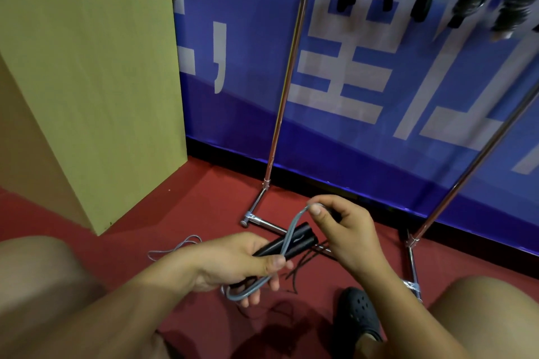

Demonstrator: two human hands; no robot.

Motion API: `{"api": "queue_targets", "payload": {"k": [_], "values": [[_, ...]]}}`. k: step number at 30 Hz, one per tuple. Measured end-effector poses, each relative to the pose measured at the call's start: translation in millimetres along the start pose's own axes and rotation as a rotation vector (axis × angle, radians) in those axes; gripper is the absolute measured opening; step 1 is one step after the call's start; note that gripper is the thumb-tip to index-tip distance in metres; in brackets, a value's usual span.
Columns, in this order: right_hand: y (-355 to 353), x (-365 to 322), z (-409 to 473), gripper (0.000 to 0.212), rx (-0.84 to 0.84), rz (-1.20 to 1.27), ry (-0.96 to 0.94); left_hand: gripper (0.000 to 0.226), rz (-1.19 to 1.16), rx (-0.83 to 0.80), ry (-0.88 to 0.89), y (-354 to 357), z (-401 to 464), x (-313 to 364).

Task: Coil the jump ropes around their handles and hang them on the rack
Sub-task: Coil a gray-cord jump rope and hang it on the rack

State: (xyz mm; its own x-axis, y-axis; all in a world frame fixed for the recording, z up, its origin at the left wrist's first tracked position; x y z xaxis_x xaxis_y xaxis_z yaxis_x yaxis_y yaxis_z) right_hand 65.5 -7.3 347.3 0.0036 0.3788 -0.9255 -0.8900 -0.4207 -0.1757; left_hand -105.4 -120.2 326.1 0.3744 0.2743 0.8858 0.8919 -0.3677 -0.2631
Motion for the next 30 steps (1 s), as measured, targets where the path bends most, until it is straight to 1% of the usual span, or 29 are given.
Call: {"api": "queue_targets", "payload": {"k": [4,6,8,10,12,15,18,21,26,30], "values": [[4.6,1.8,3.5,0.01,0.002,0.166,0.15,0.047,-0.041,-0.148,0.1,3.8,-2.6,7.9],[4.5,6.0,4.1,0.013,0.022,0.231,0.254,0.043,-0.042,-0.15,0.153,4.3,-3.4,11.0],[6.2,8.8,4.1,0.012,0.019,0.22,0.311,0.037,-0.066,-0.119,0.188,3.7,-3.9,13.4],[7.6,11.5,2.5,0.015,-0.018,0.091,0.275,0.033,-0.106,-0.076,0.203,1.9,-3.4,14.4],[12.0,12.5,-0.9,0.025,-0.105,-0.012,0.223,0.033,-0.134,-0.022,0.223,-0.4,-3.1,13.7],[18.4,10.5,-7.2,0.018,-0.209,-0.01,0.22,0.039,-0.173,0.077,0.242,-2.5,-1.5,10.1],[17.3,8.4,-6.3,0.015,-0.203,-0.022,0.179,0.042,-0.252,0.157,0.212,-3.2,0.1,8.0],[15.0,5.6,-3.8,0.017,-0.185,-0.006,0.193,0.042,-0.307,0.239,0.186,-3.4,0.9,10.1],[12.9,2.7,-2.9,0.014,-0.134,0.001,0.221,0.021,-0.255,0.438,0.215,-10.1,6.2,10.9],[13.6,-0.6,-4.0,0.016,-0.165,-0.055,0.216,0.022,-0.222,0.542,0.208,-17.0,11.8,7.2]]}}
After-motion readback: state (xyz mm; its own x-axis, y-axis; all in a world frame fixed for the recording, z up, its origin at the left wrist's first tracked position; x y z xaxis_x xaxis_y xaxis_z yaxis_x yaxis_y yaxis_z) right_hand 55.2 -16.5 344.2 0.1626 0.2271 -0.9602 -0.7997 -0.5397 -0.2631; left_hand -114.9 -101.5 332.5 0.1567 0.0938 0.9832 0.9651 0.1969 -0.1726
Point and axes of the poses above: each hand's wrist, its own z-axis towards the middle knuckle, its own y-axis out of the palm, x = y × z, the point moved 2 cm from there along z, towards the middle knuckle, and after that the axes turned 12 degrees about z, right-handed, at the moved point
